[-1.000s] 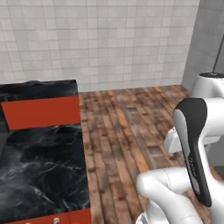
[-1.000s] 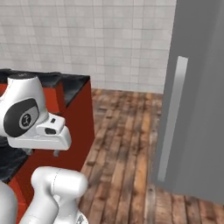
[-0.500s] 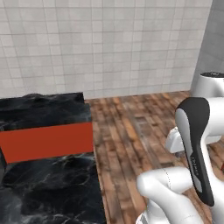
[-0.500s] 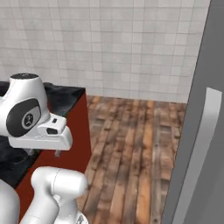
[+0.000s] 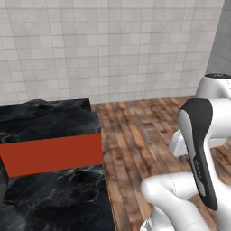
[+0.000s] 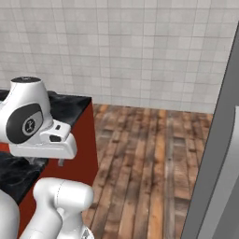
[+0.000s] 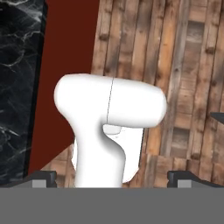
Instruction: Retrieve the bottle and the shaker from the cabinet and place them next to the mixing bowl on the counter. Then add garlic from the fridge to the mixing bowl.
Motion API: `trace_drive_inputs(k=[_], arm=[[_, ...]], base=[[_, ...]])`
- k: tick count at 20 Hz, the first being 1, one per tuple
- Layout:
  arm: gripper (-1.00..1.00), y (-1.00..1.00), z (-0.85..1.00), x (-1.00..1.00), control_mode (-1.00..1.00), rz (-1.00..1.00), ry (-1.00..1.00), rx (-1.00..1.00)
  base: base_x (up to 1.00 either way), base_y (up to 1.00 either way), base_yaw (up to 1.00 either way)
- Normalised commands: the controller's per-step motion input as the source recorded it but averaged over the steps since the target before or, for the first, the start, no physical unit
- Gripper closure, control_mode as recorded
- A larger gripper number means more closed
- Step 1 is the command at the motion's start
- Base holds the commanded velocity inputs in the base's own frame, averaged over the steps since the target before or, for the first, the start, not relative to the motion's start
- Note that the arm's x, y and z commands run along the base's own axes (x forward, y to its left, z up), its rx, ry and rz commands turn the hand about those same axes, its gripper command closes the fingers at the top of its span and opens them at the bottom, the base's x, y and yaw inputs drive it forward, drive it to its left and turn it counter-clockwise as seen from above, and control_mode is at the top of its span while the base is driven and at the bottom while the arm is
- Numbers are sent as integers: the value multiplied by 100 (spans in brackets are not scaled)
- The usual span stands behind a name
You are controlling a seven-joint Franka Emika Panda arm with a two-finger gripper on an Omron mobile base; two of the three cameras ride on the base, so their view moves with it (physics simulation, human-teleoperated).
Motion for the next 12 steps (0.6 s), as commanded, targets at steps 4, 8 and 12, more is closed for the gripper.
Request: trace_drive_inputs(k=[4, 8, 12], arm=[[-100, 0, 0, 0, 100, 0, 0, 0], [-100, 0, 0, 0, 100, 0, 0, 0], [-100, 0, 0, 0, 100, 0, 0, 0]], base=[[100, 85, -10], [8, 18, -10], [-100, -1, -7]])
